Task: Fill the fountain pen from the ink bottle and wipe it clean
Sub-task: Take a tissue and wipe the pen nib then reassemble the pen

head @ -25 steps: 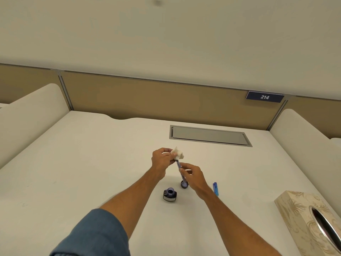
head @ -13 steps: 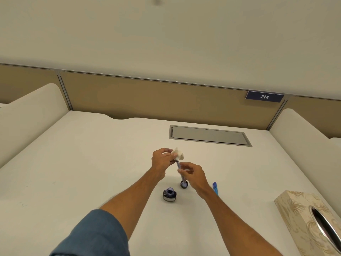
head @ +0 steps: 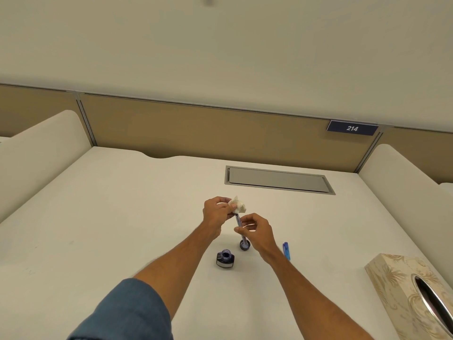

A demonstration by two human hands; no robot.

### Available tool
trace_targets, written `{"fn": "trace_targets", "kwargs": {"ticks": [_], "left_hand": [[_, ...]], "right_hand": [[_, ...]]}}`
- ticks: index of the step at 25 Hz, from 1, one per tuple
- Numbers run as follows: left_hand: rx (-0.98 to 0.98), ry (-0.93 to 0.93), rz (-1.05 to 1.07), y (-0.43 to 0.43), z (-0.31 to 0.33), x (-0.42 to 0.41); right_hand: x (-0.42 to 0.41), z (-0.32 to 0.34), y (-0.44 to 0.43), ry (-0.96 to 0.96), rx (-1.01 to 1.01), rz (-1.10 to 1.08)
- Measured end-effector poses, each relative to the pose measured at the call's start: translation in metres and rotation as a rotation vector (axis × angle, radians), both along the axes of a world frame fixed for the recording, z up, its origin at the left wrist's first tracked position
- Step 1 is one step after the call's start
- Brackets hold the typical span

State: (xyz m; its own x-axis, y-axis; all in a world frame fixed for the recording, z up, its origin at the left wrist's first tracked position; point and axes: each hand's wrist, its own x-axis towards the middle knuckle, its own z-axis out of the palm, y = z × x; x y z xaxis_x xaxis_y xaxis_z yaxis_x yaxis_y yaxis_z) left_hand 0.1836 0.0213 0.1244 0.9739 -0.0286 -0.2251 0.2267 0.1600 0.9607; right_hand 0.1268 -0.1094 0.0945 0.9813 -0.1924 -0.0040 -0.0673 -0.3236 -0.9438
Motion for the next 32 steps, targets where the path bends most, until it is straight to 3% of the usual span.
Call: {"fn": "trace_targets", "kwargs": {"ticks": [32], "left_hand": [[-0.004,-0.003,-0.007,-0.0019,-0.0041,0.0002]], "right_hand": [[-0.0002,-0.0059,-0.0064,0.074,0.013,0.055]]}}
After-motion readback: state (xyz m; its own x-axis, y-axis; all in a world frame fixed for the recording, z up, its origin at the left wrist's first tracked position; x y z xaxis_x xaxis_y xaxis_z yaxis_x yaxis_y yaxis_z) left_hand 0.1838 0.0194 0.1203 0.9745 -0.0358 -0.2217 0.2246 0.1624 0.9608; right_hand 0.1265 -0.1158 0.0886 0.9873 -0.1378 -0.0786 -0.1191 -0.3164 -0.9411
